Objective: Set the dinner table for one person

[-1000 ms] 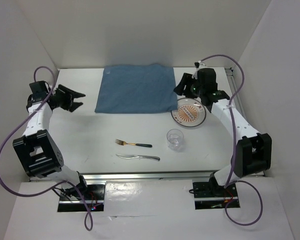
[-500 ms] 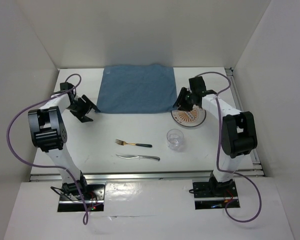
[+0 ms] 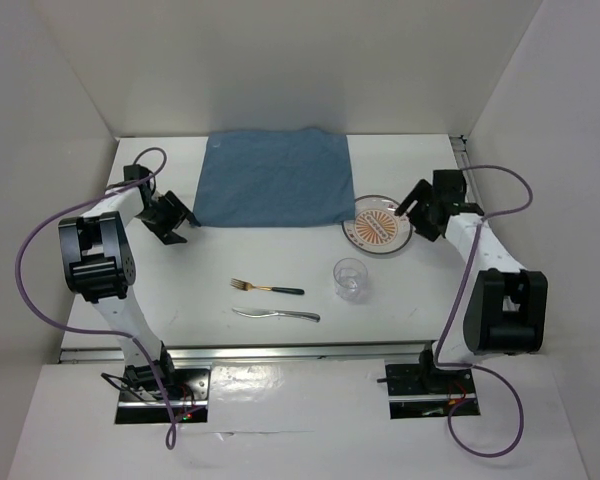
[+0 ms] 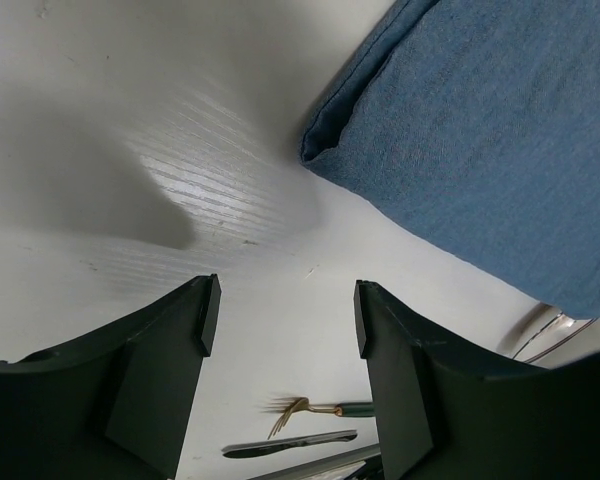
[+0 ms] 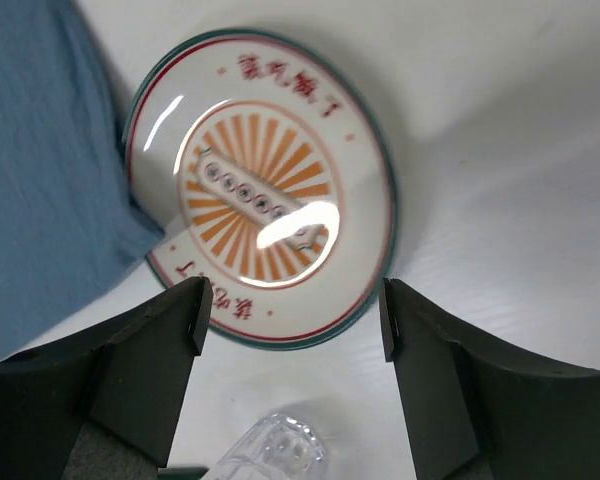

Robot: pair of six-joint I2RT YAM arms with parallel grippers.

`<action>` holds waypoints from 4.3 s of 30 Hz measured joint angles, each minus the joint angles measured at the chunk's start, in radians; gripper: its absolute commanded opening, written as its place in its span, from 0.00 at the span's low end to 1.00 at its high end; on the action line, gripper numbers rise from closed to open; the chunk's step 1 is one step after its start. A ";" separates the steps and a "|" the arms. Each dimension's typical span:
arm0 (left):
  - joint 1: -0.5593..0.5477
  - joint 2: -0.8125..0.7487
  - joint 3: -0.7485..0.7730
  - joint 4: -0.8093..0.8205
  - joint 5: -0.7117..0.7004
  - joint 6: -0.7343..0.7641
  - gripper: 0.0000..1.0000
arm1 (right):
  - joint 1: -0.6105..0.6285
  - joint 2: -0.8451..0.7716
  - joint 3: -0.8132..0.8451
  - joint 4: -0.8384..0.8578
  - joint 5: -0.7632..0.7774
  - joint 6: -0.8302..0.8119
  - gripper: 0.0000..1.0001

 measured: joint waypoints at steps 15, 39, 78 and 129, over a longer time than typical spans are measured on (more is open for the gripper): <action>0.000 -0.016 0.009 -0.011 -0.018 0.000 0.73 | -0.199 0.117 -0.142 0.142 -0.249 0.032 0.63; 0.000 -0.040 0.011 -0.038 -0.037 0.002 0.73 | -0.245 0.124 -0.167 0.196 -0.164 0.018 0.00; -0.093 0.174 0.253 -0.075 -0.186 0.014 0.47 | 0.246 0.330 0.111 0.109 -0.145 0.093 0.65; -0.100 -0.046 -0.047 -0.080 -0.224 0.002 0.00 | 0.324 0.209 -0.013 0.151 0.070 0.089 0.00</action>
